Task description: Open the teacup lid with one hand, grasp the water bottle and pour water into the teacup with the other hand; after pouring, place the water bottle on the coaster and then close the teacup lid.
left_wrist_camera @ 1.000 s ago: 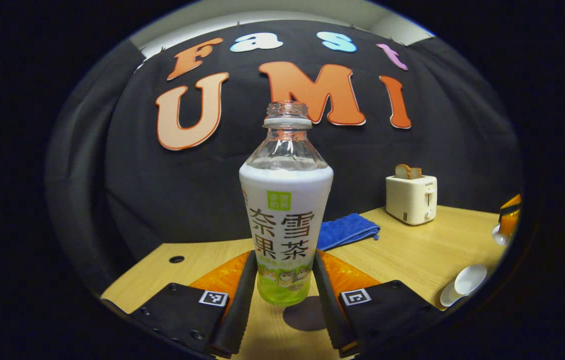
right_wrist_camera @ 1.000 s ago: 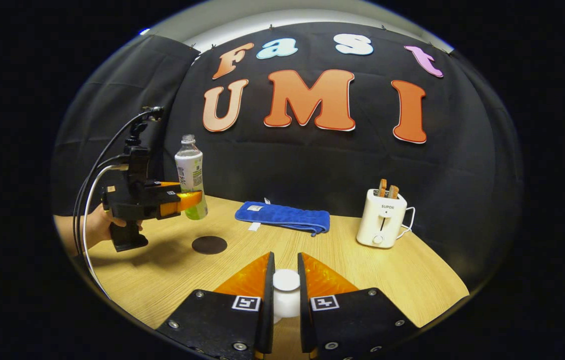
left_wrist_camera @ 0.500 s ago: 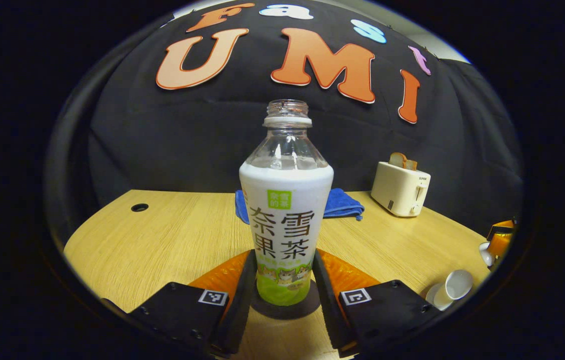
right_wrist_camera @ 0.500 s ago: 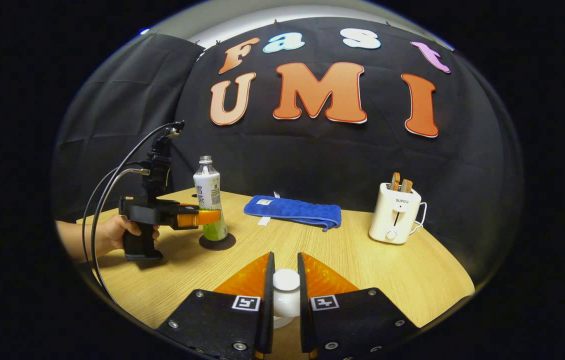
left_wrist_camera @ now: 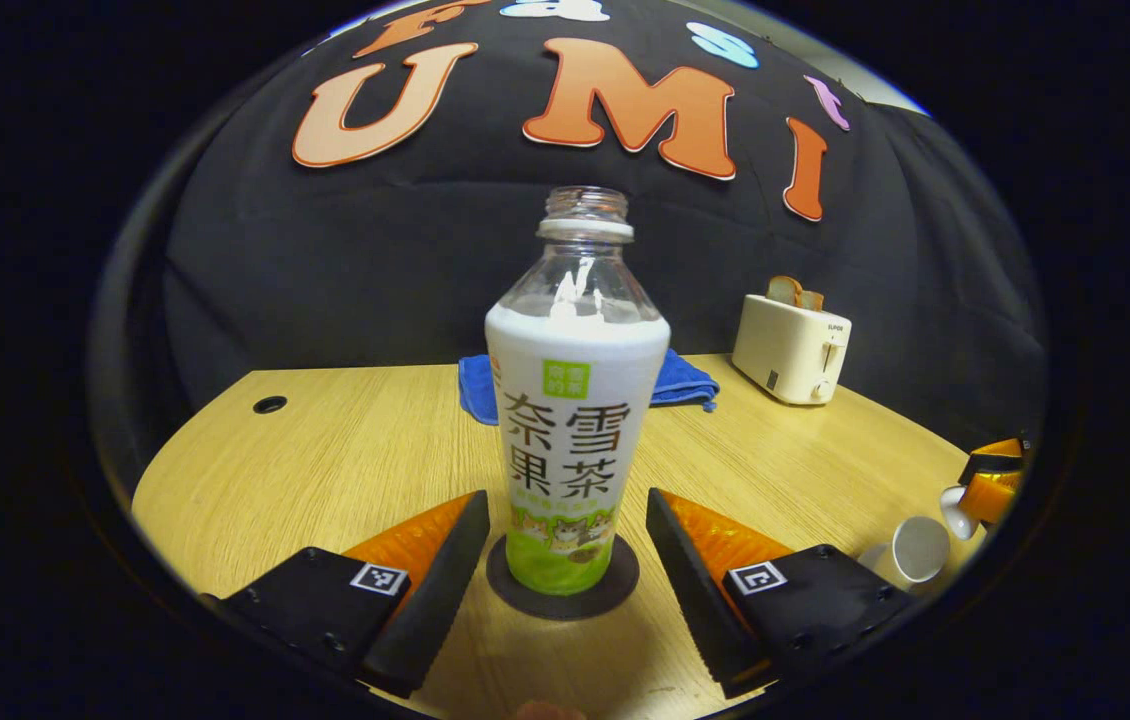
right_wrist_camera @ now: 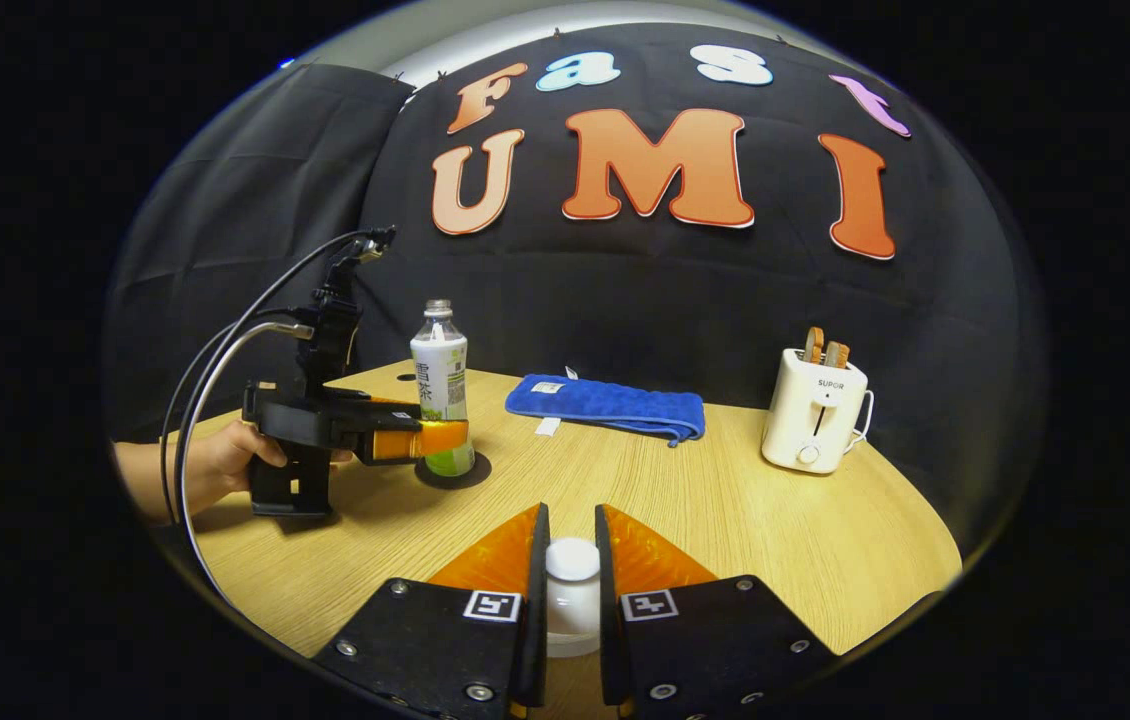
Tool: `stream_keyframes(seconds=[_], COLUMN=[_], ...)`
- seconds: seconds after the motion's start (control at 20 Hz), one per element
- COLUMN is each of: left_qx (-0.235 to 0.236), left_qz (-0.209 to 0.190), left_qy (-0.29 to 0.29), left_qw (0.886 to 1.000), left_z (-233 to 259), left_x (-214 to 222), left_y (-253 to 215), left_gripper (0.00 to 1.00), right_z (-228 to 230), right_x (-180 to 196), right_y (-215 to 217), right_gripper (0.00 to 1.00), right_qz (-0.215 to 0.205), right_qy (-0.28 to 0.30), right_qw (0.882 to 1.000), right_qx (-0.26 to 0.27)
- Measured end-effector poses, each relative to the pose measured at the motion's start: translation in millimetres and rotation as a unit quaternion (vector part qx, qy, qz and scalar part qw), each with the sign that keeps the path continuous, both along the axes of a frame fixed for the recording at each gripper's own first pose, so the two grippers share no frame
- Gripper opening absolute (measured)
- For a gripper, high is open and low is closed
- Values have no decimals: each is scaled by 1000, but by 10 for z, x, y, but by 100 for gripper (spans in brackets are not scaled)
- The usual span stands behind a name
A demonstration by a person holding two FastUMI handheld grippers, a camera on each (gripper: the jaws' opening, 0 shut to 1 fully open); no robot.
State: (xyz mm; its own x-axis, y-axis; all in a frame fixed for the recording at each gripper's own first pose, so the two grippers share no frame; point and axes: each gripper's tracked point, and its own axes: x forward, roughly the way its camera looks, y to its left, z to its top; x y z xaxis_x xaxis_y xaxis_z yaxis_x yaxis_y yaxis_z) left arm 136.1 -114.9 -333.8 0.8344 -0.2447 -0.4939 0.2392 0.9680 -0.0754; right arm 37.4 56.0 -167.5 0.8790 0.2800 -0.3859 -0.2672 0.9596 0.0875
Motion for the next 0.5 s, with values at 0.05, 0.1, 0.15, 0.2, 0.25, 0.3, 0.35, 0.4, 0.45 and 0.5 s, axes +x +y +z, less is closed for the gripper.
stream_keyframes(seconds=[0.05, 0.1, 0.15, 0.2, 0.25, 0.3, 0.35, 0.4, 0.45, 0.5], left_qx=[7, 12, 19, 26, 36, 42, 43, 42, 39, 36], left_qz=[-5, -8, -13, -17, -20, -20, -21, -19, -16, -13], left_qy=[-9, -16, -27, -36, -49, -61, -68, -74, -82, -90], left_qw=[1000, 1000, 999, 999, 998, 997, 997, 996, 996, 995], left_z=[32, 72, 122, 166, 207, 258, 286, 335, 373, 429], left_x=[-7, -31, -68, -116, -112, -145, -174, -196, -211, -222], left_y=[-1, 3, 2, 11, 7, 9, 5, 18, 24, 36], left_gripper=[100, 100, 99, 99, 99, 99, 99, 99, 99, 100], right_z=[-24, -48, -69, -94, -151, -213, -253, -272, -291, -309], right_x=[5, 6, 4, 15, 18, 18, 9, 14, 18, 37], right_y=[25, 52, 83, 90, 92, 99, 115, 106, 86, 70], right_gripper=[23, 23, 22, 22, 22, 23, 23, 22, 19, 23], right_qz=[3, 5, 5, 4, 3, 2, 4, 1, -2, -11], right_qy=[0, 0, -1, -3, -4, 0, 4, 3, 4, 2], right_qw=[1000, 1000, 1000, 1000, 1000, 1000, 1000, 1000, 1000, 1000], right_qx=[1, 3, 6, 8, 5, 3, 3, 1, -1, -2])
